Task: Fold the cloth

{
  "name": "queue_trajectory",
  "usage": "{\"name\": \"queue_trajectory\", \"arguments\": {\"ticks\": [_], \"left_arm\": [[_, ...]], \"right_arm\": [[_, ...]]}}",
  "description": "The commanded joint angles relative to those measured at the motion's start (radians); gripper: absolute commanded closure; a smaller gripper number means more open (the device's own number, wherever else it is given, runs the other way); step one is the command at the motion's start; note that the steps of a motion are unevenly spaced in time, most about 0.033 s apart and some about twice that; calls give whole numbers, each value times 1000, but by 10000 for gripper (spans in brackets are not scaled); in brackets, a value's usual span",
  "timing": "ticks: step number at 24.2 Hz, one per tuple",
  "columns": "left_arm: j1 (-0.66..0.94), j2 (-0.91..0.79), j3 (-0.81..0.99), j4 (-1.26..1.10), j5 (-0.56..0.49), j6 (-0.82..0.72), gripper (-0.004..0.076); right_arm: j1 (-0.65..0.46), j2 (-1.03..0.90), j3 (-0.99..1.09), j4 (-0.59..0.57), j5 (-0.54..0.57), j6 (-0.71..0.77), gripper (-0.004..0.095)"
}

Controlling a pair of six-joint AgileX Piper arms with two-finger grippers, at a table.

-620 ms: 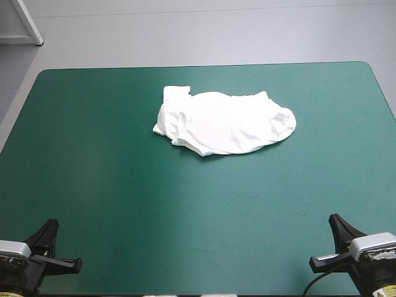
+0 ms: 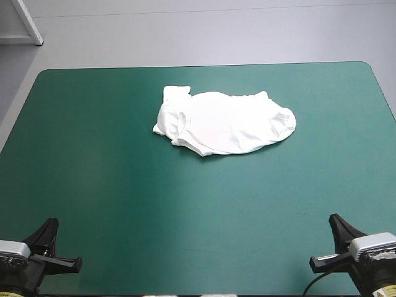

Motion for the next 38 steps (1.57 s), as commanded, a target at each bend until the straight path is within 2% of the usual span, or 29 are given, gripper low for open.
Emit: {"name": "queue_trajectory", "arguments": {"ticks": [1,4,8,14,16,18,19,21,29,38], "left_arm": [[-5,3,-24,3,-78,-6,705],[-5,8,-31,3,-102,-7,705],[-5,75,-60,-3,-106,-11,705],[-5,265,-137,-10,-206,-14,705],[-5,335,-165,-39,-217,-14,705],[-5,385,-172,-56,-228,-14,705],[-5,405,-172,-69,-238,-14,705],[-5,412,-172,-88,-256,-14,705],[-5,417,-174,-125,-258,-22,705],[-5,489,-174,-189,-251,-66,705]], "right_arm": [[3,20,-30,18,-73,-34,925],[3,48,-40,15,-75,-79,925],[3,155,-86,10,-94,-54,925],[3,468,-231,-9,-213,-57,912],[3,616,-311,-5,-203,-59,824],[3,767,-390,-1,-197,-70,650],[3,861,-445,-1,-199,-75,506],[3,976,-524,-1,-198,-77,377],[4,1394,-816,-1,-190,-82,372],[19,1646,-1012,-1,-121,-98,372]]}}
